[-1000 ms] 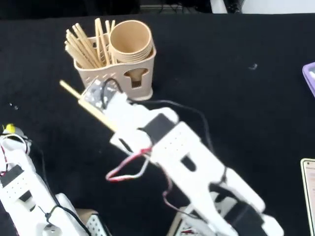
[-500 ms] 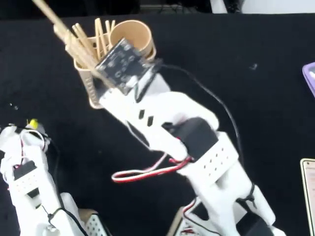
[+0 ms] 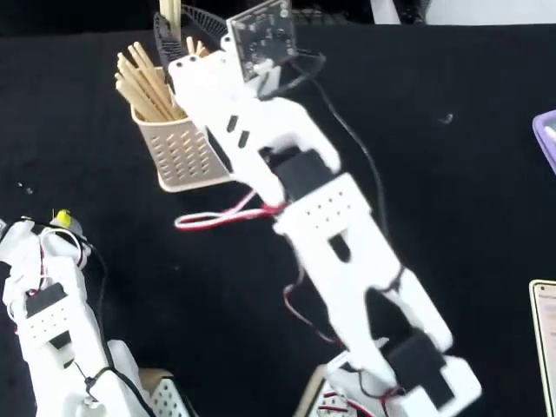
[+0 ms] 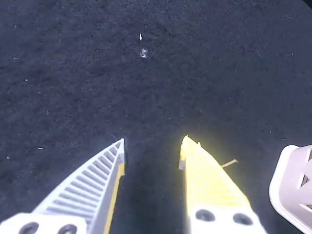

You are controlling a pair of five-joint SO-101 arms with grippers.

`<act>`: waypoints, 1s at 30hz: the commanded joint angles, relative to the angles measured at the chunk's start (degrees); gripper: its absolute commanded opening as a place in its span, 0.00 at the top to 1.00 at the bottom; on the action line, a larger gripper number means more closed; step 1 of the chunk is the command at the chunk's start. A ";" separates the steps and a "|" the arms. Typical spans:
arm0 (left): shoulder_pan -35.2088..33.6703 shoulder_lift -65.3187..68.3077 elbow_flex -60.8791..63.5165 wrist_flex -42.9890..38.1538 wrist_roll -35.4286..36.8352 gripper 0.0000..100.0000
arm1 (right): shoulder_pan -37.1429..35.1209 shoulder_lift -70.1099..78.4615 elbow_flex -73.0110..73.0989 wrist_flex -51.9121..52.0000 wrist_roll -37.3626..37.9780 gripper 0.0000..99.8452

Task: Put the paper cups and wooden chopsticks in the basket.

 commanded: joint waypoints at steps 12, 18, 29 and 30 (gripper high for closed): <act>0.66 -1.05 -0.75 -0.70 -0.35 0.81 | 0.62 9.54 -3.03 -3.08 -0.35 0.99; 0.66 -1.05 -0.75 -0.70 -0.35 0.81 | 0.62 6.20 -4.35 2.20 -0.44 0.84; 0.66 -1.05 -0.75 -0.62 -0.35 0.81 | 1.41 -18.59 -4.18 22.33 -0.44 0.83; 0.57 -1.05 -0.75 -0.62 -0.35 0.81 | 2.64 -21.67 -3.91 26.99 -0.44 0.84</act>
